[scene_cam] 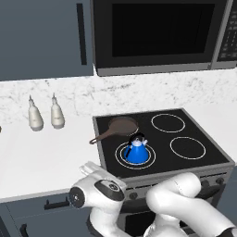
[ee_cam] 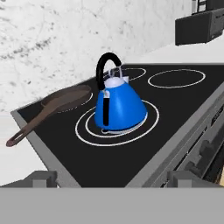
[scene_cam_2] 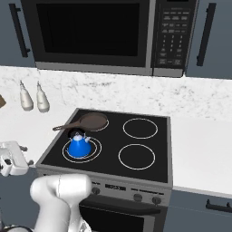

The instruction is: Pick the kettle from the counter and place it on a stove burner. Then turn the burner on.

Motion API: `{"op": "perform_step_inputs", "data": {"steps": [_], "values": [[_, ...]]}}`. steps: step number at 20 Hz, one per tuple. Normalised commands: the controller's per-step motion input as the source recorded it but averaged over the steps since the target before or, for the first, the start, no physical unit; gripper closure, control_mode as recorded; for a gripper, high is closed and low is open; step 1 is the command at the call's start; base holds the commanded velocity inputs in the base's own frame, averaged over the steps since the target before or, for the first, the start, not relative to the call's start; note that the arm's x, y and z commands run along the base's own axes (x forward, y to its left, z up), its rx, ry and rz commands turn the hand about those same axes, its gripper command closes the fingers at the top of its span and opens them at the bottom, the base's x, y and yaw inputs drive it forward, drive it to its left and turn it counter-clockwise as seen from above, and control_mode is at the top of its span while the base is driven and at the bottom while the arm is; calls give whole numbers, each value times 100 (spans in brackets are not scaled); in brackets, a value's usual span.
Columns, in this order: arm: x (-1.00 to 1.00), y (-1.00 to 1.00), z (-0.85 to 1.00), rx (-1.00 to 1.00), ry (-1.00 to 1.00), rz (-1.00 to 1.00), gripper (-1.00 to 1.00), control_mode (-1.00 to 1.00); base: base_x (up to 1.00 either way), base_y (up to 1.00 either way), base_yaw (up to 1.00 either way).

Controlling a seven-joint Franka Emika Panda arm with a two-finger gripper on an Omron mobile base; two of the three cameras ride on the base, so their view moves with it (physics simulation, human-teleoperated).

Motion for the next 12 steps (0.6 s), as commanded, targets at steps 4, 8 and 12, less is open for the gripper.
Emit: {"op": "perform_step_inputs", "data": {"steps": [4,8,12], "values": [[-20,23,-26,-6,-9,0,-100,-100,0,0,0],[-23,0,-14,-1,0,0,-100,-100,0,0,0],[-26,0,-29,-2,0,4,-100,-100,0,0,0]]}}
